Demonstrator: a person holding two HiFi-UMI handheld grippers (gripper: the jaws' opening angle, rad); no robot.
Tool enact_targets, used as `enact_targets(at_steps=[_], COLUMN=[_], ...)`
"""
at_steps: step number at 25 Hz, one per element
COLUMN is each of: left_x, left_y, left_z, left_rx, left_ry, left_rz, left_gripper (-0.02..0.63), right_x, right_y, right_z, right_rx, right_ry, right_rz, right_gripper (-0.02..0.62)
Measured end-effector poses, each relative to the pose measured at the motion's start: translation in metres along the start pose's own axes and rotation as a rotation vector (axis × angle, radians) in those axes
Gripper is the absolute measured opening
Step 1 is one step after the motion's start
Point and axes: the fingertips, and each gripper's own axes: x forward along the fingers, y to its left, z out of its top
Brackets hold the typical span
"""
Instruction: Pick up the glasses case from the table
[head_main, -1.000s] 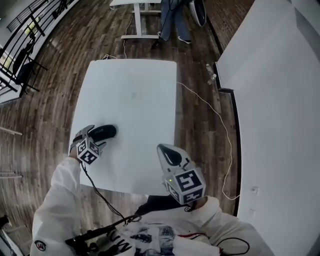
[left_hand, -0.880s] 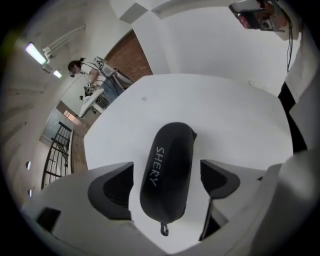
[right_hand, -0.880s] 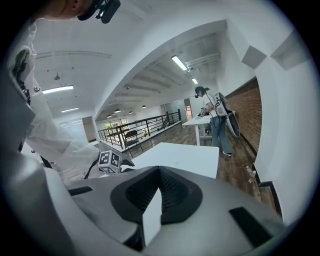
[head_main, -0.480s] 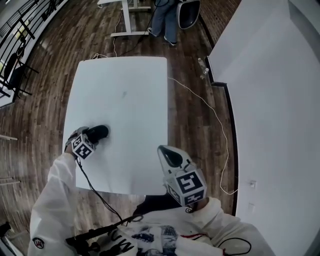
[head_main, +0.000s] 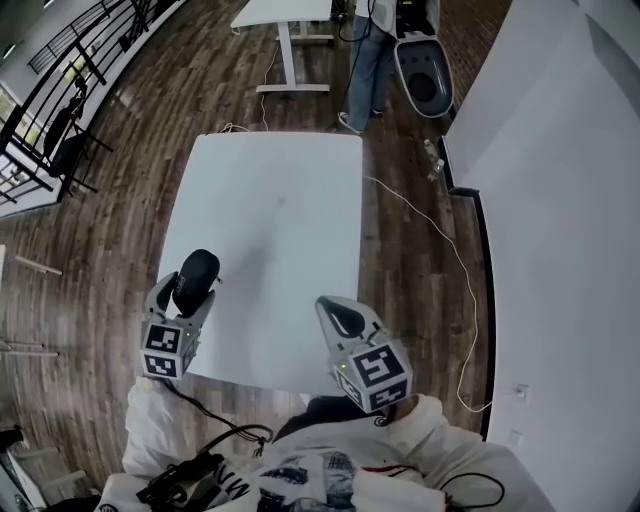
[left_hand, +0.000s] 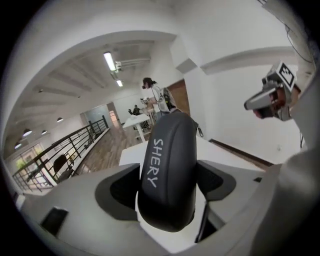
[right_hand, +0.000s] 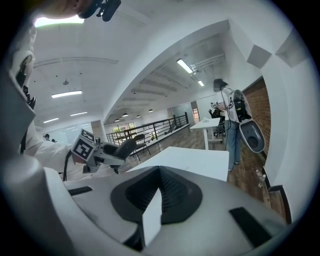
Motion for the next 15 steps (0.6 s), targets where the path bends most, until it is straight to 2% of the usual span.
enact_targets(at_steps=[4, 8, 10, 15], left_x=[-0.041, -0.071, -0.082, -0.095], left_y=[0.006, -0.003, -0.007, -0.008], left_z=[0.010, 0.014, 0.019, 0.028], left_rx=[-0.160, -0.325, -0.350, -0.346], left_ry=[-0.112, -0.183, -0.204, -0.225], left_rz=[0.135, 0.198, 0.209, 0.226], left_gripper=[0.370, 0.370, 0.370, 0.370], right_x=[0.002, 0.005, 0.006, 0.007], right_y=[0.014, 0.021, 0.023, 0.028], right_z=[0.009, 0.024, 0.028, 0.034], right_rx=[0.000, -0.016, -0.021, -0.026], right_ry=[-0.028, -0.059, -0.070, -0.078], right_rz=[0.025, 0.047, 0.054, 0.068], right_gripper=[-0.006, -0.006, -0.006, -0.006])
